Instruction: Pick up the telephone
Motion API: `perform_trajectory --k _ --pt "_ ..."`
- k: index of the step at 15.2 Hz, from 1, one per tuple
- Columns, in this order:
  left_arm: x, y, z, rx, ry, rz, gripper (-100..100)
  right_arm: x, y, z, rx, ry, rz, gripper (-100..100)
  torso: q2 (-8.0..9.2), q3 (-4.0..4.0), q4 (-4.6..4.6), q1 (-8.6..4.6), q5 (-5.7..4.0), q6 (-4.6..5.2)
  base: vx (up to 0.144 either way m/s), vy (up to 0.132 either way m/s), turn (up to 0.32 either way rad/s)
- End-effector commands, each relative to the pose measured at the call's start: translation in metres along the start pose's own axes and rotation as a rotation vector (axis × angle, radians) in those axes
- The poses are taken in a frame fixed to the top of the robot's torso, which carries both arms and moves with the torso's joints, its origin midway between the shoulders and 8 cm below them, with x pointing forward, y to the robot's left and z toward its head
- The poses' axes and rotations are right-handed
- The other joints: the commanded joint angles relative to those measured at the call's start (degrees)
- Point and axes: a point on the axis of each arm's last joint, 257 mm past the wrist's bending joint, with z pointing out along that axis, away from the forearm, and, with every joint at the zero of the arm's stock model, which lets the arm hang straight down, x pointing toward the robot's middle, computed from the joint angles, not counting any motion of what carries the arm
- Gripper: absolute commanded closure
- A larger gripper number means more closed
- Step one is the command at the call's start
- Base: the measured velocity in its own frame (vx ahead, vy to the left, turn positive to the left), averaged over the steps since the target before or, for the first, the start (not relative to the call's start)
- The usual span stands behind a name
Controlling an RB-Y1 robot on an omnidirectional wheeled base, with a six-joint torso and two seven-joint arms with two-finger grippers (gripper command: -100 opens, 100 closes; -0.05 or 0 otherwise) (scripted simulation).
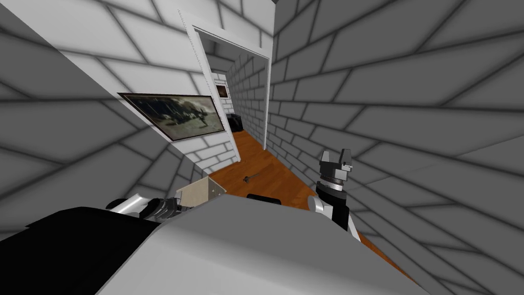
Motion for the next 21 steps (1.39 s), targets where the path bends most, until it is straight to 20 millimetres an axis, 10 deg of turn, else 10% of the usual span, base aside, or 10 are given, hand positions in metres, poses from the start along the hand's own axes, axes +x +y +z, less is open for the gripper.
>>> perform_trajectory --k 1,2,3,21 --pt "-0.001 0.002 0.003 -0.007 0.001 -0.007 -100 0.0 0.0 0.0 0.0 0.0 0.0 0 0.0 0.0 0.0 0.0 0.0 0.0 -0.024 -0.02 -0.019" --pt "-0.001 0.001 0.002 -0.003 0.001 -0.003 -100 0.0 0.0 0.0 0.0 0.0 0.0 0 -0.03 -0.01 0.0 0.03 0.0 -0.02 -0.011 -0.011 0.004" --pt "-0.001 0.001 0.002 -0.004 0.001 -0.004 100 0.0 0.0 0.0 0.0 0.0 0.0 0 -0.07 -0.03 -0.01 0.06 0.01 -0.02 0.0 0.0 0.0" --pt "0.017 0.031 -0.011 -0.026 0.004 0.045 100 0.0 0.0 0.0 0.0 0.0 0.0 0 -0.28 -0.15 -0.04 0.21 -0.06 -0.04 0.029 0.027 0.057"
